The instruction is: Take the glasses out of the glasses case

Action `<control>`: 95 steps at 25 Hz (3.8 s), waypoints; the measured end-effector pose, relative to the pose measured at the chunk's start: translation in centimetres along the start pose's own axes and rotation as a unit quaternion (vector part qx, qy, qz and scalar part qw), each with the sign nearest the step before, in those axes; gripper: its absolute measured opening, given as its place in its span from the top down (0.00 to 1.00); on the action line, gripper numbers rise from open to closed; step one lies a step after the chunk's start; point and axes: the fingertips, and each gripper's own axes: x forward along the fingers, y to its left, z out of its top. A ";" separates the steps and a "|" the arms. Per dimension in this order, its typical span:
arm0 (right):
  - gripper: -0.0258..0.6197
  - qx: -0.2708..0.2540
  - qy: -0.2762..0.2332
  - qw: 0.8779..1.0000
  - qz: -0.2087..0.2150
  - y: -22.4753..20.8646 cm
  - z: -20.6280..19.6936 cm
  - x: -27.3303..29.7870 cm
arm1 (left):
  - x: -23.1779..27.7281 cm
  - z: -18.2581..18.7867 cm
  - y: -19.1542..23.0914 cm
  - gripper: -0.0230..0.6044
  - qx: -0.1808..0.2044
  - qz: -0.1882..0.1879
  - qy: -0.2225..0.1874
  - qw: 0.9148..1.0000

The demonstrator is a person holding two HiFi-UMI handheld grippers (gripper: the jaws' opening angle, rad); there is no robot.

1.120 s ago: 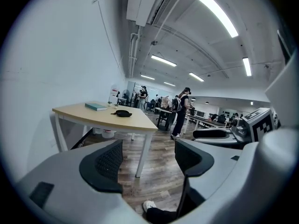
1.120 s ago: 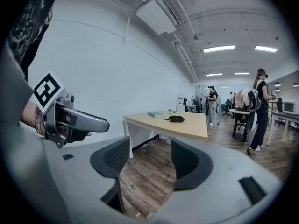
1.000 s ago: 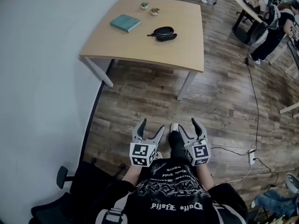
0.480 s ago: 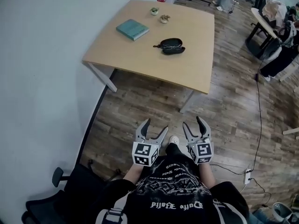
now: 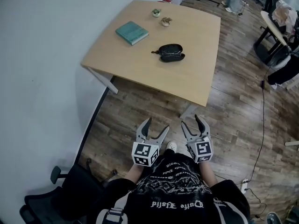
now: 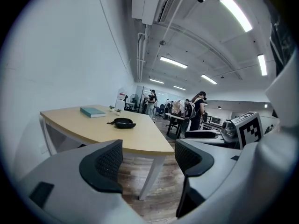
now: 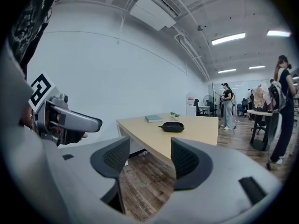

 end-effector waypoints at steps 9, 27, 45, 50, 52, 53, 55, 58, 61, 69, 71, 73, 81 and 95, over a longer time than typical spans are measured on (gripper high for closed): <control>0.52 -0.002 0.002 0.999 0.045 -2.6 0.1 1.6 | 2.8 1.7 -1.2 0.40 -0.002 0.023 -0.023 0.999; 0.57 0.007 0.044 0.998 0.040 -3.9 -1.3 7.1 | 9.5 1.5 2.5 0.40 -0.003 -0.015 0.019 1.000; 0.57 -0.005 0.042 0.999 -0.029 -9.0 4.9 23.6 | 23.9 9.6 14.8 0.40 -0.024 -0.078 0.007 0.997; 0.57 -0.005 0.037 0.998 -0.050 -9.1 6.0 27.3 | 26.3 10.5 17.9 0.40 0.011 -0.087 0.017 0.996; 0.57 -0.005 0.036 0.998 -0.052 -9.0 6.4 28.6 | 26.9 10.9 19.0 0.40 0.006 -0.093 0.019 0.995; 0.57 -0.008 0.036 0.998 -0.051 -8.8 6.6 29.4 | 27.2 11.1 19.5 0.40 -0.002 -0.097 0.019 0.995; 0.57 -0.012 0.036 0.998 -0.048 -8.4 6.9 30.6 | 27.8 11.6 20.4 0.40 -0.013 -0.100 0.016 0.995; 0.57 -0.010 0.041 0.998 -0.041 -8.1 6.9 31.6 | 28.3 11.8 21.2 0.40 -0.007 -0.092 0.020 0.996; 0.57 -0.007 0.051 0.998 -0.033 -8.4 7.1 32.1 | 28.5 11.9 21.5 0.40 -0.005 -0.092 0.023 0.996; 0.57 -0.049 0.062 0.997 -0.018 -10.2 8.7 34.1 | 28.8 11.7 22.1 0.40 -0.016 -0.091 0.018 0.996; 0.57 -0.063 0.064 0.996 -0.010 -10.5 9.2 34.6 | 28.8 11.7 22.3 0.40 -0.022 -0.086 0.018 0.996; 0.57 -0.079 0.064 0.995 -0.004 -10.9 10.1 35.2 | 28.8 11.9 22.6 0.40 -0.021 -0.076 0.021 0.997; 0.62 -0.155 0.084 0.984 0.034 -12.5 11.9 37.5 | 28.2 12.7 22.7 0.40 -0.040 -0.066 0.011 0.997; 0.62 -0.267 0.175 0.936 0.146 -14.0 9.2 42.4 | 26.8 11.7 23.0 0.40 -0.028 -0.013 0.030 0.999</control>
